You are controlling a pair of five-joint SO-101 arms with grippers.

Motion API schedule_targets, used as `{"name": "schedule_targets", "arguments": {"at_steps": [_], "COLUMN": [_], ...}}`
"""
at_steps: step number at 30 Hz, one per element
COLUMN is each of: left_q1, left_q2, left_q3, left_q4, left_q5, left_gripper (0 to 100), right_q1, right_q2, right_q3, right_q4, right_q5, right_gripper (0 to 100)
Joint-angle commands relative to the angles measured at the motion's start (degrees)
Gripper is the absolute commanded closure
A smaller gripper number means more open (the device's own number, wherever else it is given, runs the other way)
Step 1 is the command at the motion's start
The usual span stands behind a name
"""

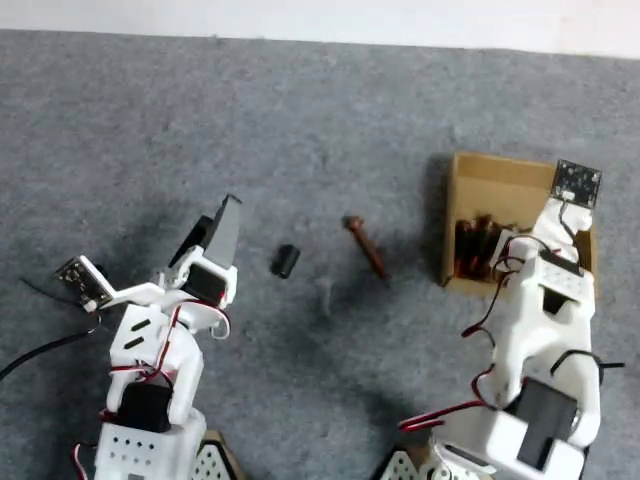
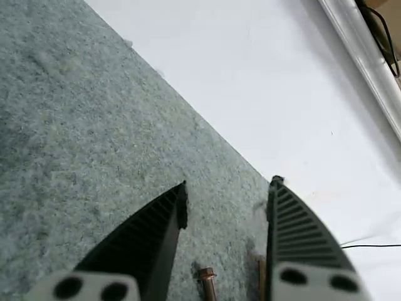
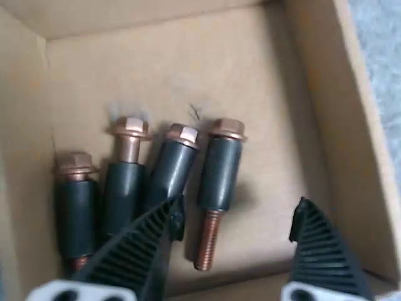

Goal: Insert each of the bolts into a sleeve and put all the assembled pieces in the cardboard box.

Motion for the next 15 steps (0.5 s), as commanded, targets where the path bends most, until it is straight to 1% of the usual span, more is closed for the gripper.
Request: {"name": "schedule_targets", "arguments": {"at_steps": [1,6,9,13,15], "left_q1": [-0.9,-7.0,-8.4,-10.6,-12.7], "left_q2": [-0.7,-0.7,-0.7,-0.8,-0.8], "left_q3": [0.9,0.9,0.9,0.7,-0.1], "left_q4": [-1.6,-2.6,-3.1,-3.2,-3.0], "left_q5": [-0.4,-0.2,-0.1,-0.1,-0.1], "left_gripper": [80,80,80,80,80], "right_q1": [-5.3,-16.9,-25.4,-38.5,-44.5], "right_q2": [-10.0,-22.5,-27.7,-29.8,-29.0], "right_q3": [-1.5,6.5,11.0,14.6,15.1], "right_q4": [0.9,4.6,4.9,5.0,5.0], "right_q5": [-0.2,-0.1,-0.1,-0.5,-2.6], "right_gripper": [77.9,78.6,78.6,78.7,78.7]}}
